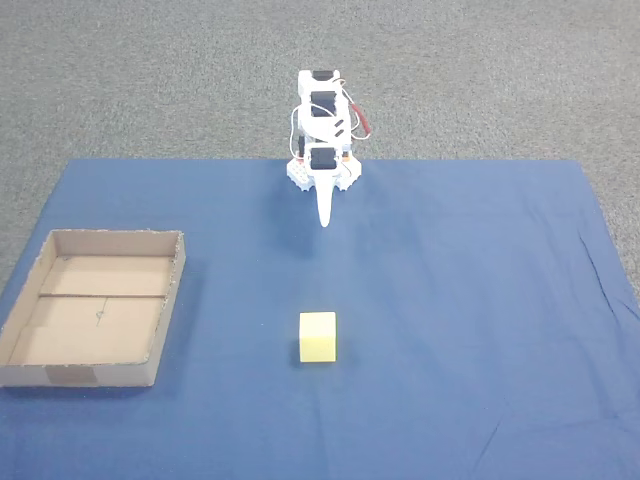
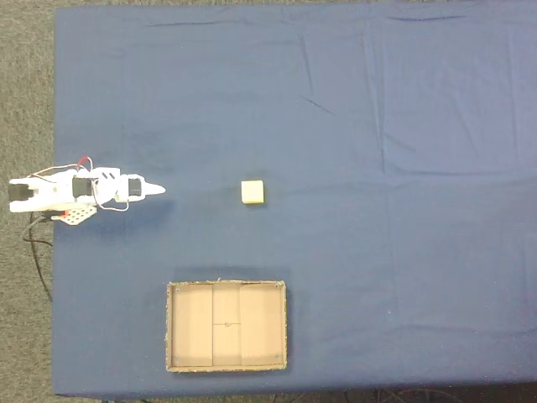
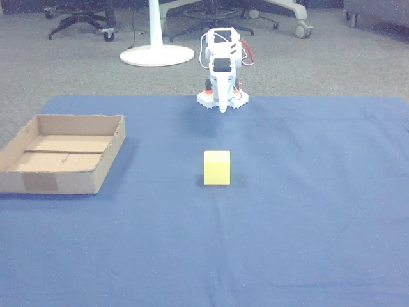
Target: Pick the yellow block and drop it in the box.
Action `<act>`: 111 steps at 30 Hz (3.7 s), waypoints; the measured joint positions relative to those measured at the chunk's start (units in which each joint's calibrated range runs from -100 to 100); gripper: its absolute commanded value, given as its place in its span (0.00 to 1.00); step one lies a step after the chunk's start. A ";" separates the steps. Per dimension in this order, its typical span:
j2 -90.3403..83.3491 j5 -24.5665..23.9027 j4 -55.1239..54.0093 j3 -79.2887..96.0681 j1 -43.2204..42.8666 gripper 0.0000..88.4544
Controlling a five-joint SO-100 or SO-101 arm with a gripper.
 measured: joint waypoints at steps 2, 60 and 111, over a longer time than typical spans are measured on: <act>0.00 0.20 0.00 0.00 0.25 0.00; 147.23 4.64 22.57 -147.13 3.35 0.30; 149.79 16.46 4.47 -159.84 47.93 0.21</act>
